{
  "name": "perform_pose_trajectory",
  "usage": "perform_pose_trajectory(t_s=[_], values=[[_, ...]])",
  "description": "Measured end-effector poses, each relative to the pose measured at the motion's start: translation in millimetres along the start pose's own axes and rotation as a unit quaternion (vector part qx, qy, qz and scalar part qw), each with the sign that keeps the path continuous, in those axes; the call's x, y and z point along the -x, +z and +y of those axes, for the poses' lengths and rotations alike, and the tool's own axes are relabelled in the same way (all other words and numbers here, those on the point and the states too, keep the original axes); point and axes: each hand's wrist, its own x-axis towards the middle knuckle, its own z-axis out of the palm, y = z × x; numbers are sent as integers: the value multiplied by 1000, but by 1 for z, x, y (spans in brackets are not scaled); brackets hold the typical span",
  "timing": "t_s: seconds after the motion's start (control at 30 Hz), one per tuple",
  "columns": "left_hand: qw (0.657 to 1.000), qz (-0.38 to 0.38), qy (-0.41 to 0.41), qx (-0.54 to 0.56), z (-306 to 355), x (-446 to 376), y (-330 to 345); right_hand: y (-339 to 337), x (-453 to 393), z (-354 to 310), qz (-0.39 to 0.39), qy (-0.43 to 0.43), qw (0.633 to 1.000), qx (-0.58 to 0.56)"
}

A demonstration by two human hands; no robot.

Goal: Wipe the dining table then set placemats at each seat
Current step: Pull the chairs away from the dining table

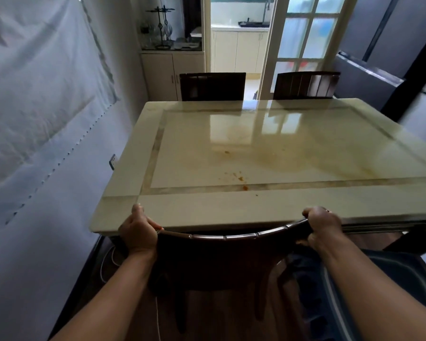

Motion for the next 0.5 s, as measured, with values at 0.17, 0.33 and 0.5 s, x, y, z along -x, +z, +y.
perform_pose_trajectory(t_s=[0.17,0.33,0.5], values=[[997,-10,44,-56,5,-24,15,24,-16,-8,16,-7,1000,18],[998,-49,-6,-23,2,-27,12,26,-19,-6,27,4,1000,14],[1000,6,-22,-13,-10,-10,7,17,-12,6,34,26,999,-12]])
